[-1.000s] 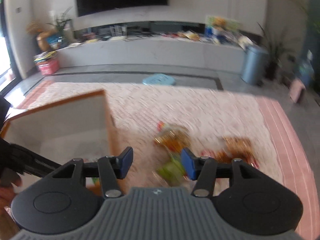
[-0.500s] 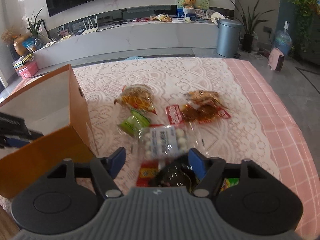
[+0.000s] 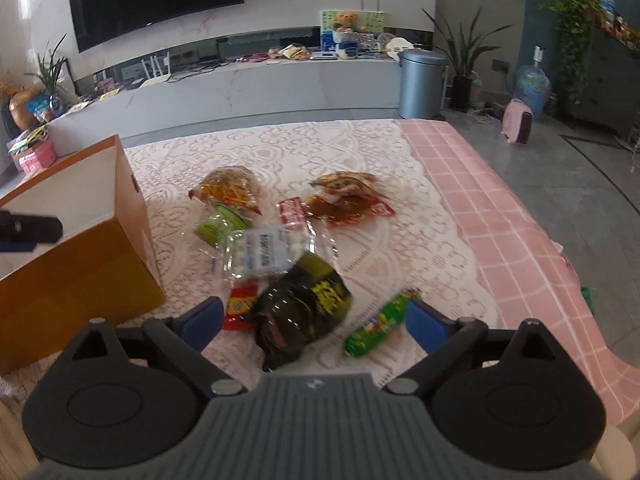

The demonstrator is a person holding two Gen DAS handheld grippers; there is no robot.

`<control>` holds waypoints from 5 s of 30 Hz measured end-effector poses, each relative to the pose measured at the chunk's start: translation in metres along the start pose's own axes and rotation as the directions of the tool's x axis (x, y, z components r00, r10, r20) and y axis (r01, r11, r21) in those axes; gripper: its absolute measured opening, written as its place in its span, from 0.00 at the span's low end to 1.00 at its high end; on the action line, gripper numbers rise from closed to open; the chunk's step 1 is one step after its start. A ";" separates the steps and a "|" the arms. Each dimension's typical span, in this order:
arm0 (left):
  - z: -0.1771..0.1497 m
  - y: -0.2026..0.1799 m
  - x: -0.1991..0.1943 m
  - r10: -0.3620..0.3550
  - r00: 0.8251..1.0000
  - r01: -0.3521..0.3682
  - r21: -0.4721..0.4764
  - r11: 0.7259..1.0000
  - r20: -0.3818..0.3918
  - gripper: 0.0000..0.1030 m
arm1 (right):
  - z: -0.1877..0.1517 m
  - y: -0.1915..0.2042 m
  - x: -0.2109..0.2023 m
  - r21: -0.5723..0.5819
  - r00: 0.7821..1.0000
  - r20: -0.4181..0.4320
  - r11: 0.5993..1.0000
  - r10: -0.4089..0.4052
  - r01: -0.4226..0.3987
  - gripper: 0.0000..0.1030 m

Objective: Organize snacks

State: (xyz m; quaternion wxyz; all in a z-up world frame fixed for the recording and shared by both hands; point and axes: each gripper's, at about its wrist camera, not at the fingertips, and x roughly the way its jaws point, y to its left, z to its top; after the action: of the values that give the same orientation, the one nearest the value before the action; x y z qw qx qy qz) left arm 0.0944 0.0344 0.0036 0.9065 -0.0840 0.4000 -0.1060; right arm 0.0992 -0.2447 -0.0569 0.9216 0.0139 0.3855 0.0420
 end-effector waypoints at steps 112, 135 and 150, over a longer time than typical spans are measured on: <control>-0.041 -0.048 0.008 -0.050 0.985 0.037 0.083 0.996 0.164 0.53 | -0.013 -0.015 0.064 0.089 0.968 -0.246 0.996 0.046 -0.024 0.19; 0.016 0.028 -0.025 0.136 0.978 -0.119 -0.113 0.986 0.160 0.53 | 0.065 0.081 -0.032 -0.119 0.955 0.069 0.953 0.287 -0.278 0.19; 0.032 0.111 0.021 0.153 0.986 -0.163 -0.186 0.969 -0.067 0.53 | 0.105 0.190 0.043 -0.327 0.942 -0.083 0.884 0.326 -0.335 0.19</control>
State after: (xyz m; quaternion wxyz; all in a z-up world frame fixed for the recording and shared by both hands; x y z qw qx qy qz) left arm 0.1459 0.1382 -0.0161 0.8890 -0.1356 0.4374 0.0030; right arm 0.1910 -0.0510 -0.0025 0.8848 -0.0785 0.3763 0.2636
